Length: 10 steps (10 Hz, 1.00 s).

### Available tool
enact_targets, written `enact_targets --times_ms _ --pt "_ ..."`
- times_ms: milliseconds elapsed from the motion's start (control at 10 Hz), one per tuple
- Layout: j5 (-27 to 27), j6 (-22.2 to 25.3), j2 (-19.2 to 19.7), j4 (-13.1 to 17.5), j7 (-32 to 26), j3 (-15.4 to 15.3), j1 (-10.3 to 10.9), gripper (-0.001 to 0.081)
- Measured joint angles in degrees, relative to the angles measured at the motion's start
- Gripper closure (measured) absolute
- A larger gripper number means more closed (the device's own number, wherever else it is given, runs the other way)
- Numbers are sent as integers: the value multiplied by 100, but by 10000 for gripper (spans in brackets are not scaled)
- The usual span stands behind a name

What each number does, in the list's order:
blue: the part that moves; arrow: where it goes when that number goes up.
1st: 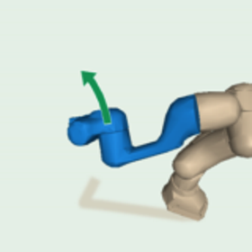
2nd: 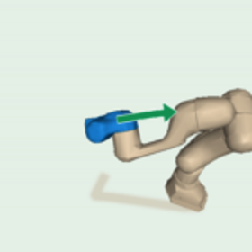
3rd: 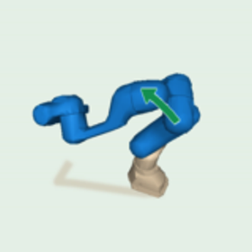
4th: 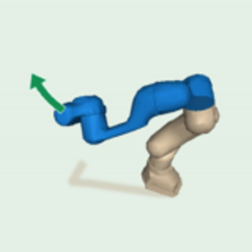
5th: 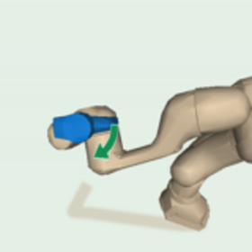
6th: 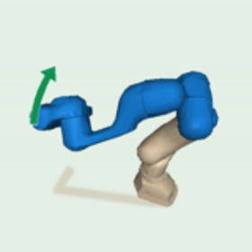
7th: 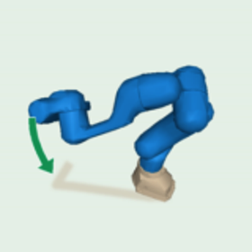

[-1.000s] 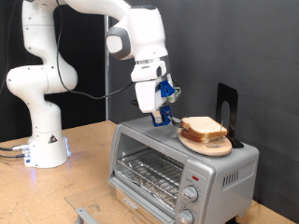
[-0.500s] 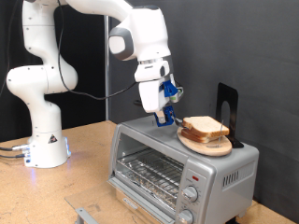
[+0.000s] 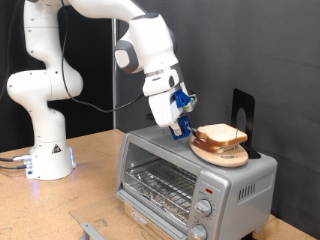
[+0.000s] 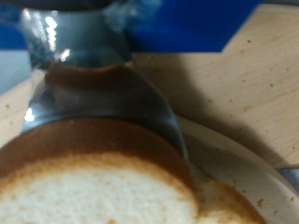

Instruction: Make a piece of toast with the oven

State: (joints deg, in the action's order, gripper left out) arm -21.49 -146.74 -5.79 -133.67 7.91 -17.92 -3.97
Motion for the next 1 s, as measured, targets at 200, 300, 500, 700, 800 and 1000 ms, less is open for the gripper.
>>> enact_targets --times_ms 200,300,500,700,800,1000 --pt "-399 -82 -88 -120 -344 1 0 406" --pt "-556 -92 -155 -167 -487 5 -1 406" --pt "-662 -92 -322 -245 -575 11 -3 406" --pt "-722 -92 -502 -293 -601 14 -3 406" --pt "-779 -83 -611 -315 -646 18 -3 406" --pt "-844 100 -838 -342 -694 57 -3 406"
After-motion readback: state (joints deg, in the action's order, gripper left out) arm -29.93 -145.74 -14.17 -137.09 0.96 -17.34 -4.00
